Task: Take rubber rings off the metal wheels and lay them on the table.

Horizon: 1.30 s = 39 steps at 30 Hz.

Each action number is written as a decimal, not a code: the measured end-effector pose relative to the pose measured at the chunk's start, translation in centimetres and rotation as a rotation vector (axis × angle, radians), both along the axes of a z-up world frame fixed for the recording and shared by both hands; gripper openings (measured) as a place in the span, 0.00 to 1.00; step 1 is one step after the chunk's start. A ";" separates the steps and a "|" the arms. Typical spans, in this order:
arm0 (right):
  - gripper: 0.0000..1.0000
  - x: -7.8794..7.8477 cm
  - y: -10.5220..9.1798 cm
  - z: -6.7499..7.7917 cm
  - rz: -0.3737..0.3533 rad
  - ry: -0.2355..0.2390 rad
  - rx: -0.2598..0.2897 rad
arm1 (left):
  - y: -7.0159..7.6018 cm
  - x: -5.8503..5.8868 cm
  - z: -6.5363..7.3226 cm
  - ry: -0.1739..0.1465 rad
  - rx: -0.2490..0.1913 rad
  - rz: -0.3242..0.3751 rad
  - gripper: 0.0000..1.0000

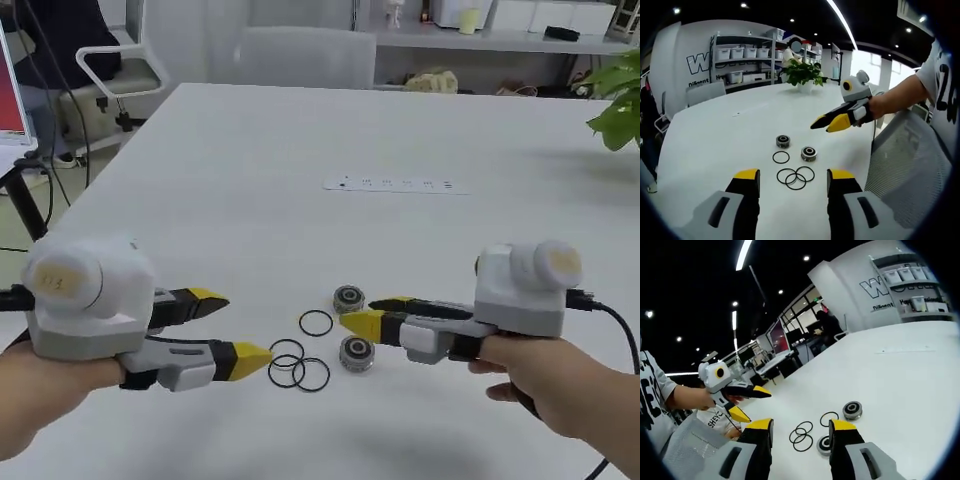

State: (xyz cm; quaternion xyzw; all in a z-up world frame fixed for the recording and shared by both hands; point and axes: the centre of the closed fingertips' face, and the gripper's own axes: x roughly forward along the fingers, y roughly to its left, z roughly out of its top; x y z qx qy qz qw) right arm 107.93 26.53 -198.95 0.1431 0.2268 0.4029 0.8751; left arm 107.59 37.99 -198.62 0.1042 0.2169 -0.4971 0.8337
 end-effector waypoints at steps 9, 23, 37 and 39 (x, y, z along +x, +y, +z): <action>0.52 -2.3 -2.0 0.1 0.020 -0.042 -0.085 | 0.6 -0.7 0.8 -0.002 -0.016 0.024 0.54; 0.66 -4.5 -4.5 0.5 0.049 -0.110 -0.220 | 0.0 -2.2 2.8 -0.036 -0.032 0.014 0.59; 0.70 -5.6 -6.4 1.4 0.025 -0.143 -0.283 | 0.1 -2.5 3.2 -0.037 -0.031 0.019 0.61; 0.70 -5.7 -6.7 1.4 0.017 -0.139 -0.282 | 0.2 -2.5 3.3 -0.035 -0.036 0.025 0.61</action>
